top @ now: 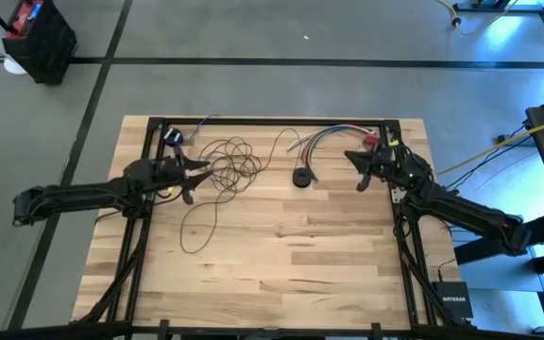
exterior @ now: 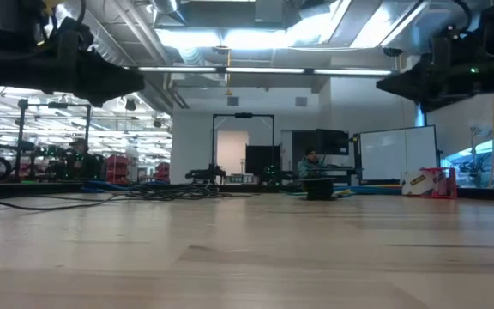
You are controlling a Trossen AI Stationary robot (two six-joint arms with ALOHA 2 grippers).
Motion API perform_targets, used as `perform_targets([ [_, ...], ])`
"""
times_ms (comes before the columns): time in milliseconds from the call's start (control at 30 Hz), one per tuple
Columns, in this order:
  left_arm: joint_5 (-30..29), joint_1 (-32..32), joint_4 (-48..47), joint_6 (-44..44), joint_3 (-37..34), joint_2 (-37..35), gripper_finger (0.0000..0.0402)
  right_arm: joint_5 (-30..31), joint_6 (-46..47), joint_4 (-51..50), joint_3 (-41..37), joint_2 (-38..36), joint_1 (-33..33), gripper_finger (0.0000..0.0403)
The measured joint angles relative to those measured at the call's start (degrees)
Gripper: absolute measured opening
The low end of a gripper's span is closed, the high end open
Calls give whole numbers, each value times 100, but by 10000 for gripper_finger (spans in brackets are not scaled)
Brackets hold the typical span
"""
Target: Coiling cords
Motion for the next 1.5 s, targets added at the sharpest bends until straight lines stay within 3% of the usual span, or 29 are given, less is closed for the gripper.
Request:
perform_targets([
  [167, -178, -1, -55, -147, -165, -358, 143, 91, 137, -393, -153, -761, 0, 8],
  [467, -426, -2, -1267, -294, -163, -1282, 143, 488, 95, -1837, -155, -2100, -2, 5],
  [733, -537, -2, -2319, -340, -156, -2554, 143, 477, 82, -2250, -33, -2091, -2, 11],
  [1500, -535, 2, -2320, 128, -159, -2524, 143, 438, -25, -2532, -24, -2088, -2, 10],
])
